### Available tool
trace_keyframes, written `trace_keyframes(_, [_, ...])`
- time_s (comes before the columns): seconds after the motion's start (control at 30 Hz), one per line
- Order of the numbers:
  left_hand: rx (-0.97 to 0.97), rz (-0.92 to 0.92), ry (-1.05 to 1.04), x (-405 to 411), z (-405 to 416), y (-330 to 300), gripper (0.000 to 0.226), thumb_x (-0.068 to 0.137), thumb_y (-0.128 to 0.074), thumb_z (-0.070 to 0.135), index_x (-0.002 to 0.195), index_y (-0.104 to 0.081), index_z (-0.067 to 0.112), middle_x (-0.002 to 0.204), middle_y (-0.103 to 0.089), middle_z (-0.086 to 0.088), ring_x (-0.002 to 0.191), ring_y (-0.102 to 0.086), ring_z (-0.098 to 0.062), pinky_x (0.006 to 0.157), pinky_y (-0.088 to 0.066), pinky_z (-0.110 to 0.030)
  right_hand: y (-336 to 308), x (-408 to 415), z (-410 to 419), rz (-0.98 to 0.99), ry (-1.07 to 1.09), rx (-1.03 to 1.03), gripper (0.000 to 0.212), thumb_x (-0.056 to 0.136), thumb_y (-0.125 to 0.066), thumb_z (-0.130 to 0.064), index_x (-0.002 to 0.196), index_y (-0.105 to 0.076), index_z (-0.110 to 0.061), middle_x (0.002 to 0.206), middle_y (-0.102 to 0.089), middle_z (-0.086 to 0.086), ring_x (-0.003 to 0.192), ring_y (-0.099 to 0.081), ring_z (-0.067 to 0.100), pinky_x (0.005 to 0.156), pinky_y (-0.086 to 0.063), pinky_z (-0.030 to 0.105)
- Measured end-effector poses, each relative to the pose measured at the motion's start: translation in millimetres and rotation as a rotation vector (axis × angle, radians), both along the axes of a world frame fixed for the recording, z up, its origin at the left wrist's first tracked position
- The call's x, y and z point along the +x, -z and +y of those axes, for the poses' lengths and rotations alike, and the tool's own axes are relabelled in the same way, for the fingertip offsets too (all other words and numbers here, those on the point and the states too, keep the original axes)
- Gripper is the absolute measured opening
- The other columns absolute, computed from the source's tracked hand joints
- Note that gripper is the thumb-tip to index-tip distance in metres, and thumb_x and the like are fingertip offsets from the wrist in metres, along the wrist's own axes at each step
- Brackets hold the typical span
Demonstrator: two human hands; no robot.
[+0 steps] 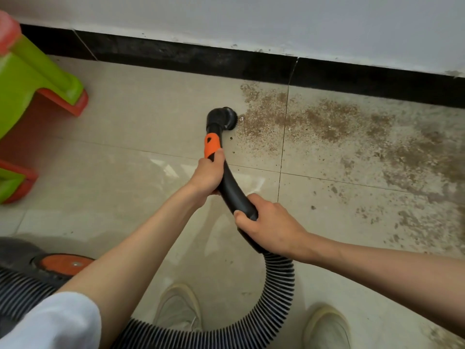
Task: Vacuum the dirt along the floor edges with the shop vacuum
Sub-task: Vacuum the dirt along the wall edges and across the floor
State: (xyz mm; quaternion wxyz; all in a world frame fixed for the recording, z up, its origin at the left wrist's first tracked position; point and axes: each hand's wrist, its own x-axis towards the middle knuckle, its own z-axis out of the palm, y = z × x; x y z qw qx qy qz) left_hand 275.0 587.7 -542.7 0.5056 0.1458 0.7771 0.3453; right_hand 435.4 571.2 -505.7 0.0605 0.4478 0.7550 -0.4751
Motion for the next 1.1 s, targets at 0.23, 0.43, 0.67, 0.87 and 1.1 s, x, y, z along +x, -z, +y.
trace_keyframes(0.23, [-0.014,0.06,-0.028,-9,7,-7,0.053,0.099,-0.032,0.045,0.127,-0.041,0.001,0.099,-0.054,-0.009,0.079,-0.056,-0.018,0.056,-0.047,-0.028,0,-12,13,0.027,-0.004,-0.032,0.023,0.09,-0.049,-0.043,0.099,-0.051,-0.021,0.082,-0.062,-0.001,0.075,-0.063,0.019,0.07,-0.054,0.037])
trace_keyframes(0.43, [-0.017,0.048,-0.287,-43,-36,-6,0.055,0.097,-0.038,0.044,0.134,-0.037,0.003,0.117,-0.055,-0.013,0.096,-0.057,-0.025,0.057,-0.048,-0.03,-5,-40,11,0.087,-0.192,-0.149,0.018,0.092,-0.052,-0.038,0.099,-0.052,-0.021,0.095,-0.065,0.006,0.086,-0.064,0.023,0.077,-0.053,0.035])
trace_keyframes(0.67, [-0.043,-0.001,-0.381,-28,-70,-1,0.06,0.096,-0.039,0.046,0.138,-0.032,0.004,0.12,-0.055,-0.014,0.094,-0.058,-0.025,0.056,-0.048,-0.03,-10,-25,-5,0.094,-0.265,-0.227,0.021,0.094,-0.052,-0.036,0.105,-0.053,-0.018,0.099,-0.064,0.005,0.085,-0.064,0.02,0.075,-0.054,0.03])
trace_keyframes(0.87, [0.002,-0.057,-0.234,-16,-58,-5,0.058,0.097,-0.038,0.046,0.133,-0.034,0.002,0.108,-0.053,-0.014,0.091,-0.057,-0.024,0.06,-0.049,-0.031,-4,-13,-15,0.072,-0.174,-0.182,0.017,0.093,-0.052,-0.038,0.098,-0.05,-0.022,0.094,-0.065,0.003,0.085,-0.064,0.02,0.075,-0.053,0.032])
trace_keyframes(1.1, [0.015,-0.068,-0.045,7,-45,-6,0.058,0.097,-0.035,0.049,0.133,-0.03,0.004,0.106,-0.053,-0.009,0.093,-0.057,-0.022,0.079,-0.051,-0.036,-4,4,7,-0.043,-0.195,-0.403,0.026,0.096,-0.05,-0.04,0.106,-0.059,-0.019,0.098,-0.066,0.004,0.09,-0.067,0.021,0.075,-0.056,0.027])
